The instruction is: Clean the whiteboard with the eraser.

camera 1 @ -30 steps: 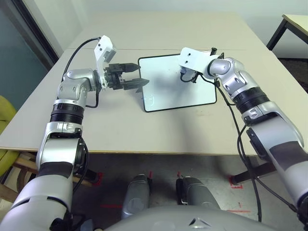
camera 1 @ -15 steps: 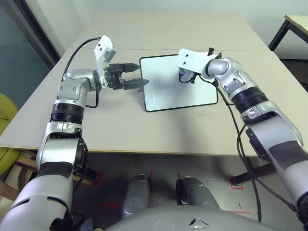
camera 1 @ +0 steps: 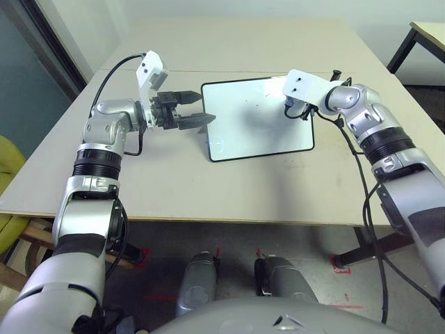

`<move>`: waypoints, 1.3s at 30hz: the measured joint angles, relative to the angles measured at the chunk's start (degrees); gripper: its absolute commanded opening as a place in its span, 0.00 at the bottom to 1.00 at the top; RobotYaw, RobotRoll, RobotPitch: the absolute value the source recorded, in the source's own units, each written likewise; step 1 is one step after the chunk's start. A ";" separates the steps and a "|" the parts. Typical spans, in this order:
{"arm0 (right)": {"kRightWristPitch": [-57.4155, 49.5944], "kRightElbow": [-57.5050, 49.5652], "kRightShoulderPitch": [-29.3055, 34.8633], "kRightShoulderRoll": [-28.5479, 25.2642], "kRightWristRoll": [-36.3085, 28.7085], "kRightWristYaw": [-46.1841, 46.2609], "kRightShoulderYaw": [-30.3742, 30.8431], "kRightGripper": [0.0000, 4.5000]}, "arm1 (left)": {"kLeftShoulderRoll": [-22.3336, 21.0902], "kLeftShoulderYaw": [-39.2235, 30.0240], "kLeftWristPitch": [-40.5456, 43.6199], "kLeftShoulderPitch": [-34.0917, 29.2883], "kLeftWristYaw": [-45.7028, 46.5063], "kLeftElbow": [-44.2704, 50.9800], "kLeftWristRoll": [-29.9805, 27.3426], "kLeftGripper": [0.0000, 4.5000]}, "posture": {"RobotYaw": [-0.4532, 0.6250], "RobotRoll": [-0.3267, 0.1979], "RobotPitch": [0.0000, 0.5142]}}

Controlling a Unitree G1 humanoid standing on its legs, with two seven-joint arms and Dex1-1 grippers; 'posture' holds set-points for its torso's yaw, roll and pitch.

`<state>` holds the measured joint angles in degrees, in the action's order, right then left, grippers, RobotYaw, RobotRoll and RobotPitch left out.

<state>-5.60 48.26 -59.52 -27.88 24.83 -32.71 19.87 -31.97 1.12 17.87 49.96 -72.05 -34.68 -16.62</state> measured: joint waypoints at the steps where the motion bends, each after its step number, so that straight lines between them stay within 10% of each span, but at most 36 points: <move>1: -0.06 -0.06 0.00 0.18 0.01 0.00 0.00 0.05 | 0.00 0.00 0.00 0.05 0.00 -0.01 0.00 1.00 | 0.57 0.62 0.06; 24: -0.74 -4.52 -0.39 10.76 0.19 -1.08 2.07 0.05 | -0.05 -0.02 0.00 0.30 0.05 -0.01 0.01 1.00 | 0.58 0.62 0.06; 39: -0.65 -6.71 0.95 8.68 0.22 -2.12 2.59 0.05 | -0.13 -0.06 0.01 0.29 0.06 0.05 0.00 1.00 | 0.58 0.62 0.06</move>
<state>-6.25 41.55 -58.57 -19.20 25.05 -34.83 22.46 -32.10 1.06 17.88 50.26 -71.98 -34.64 -16.62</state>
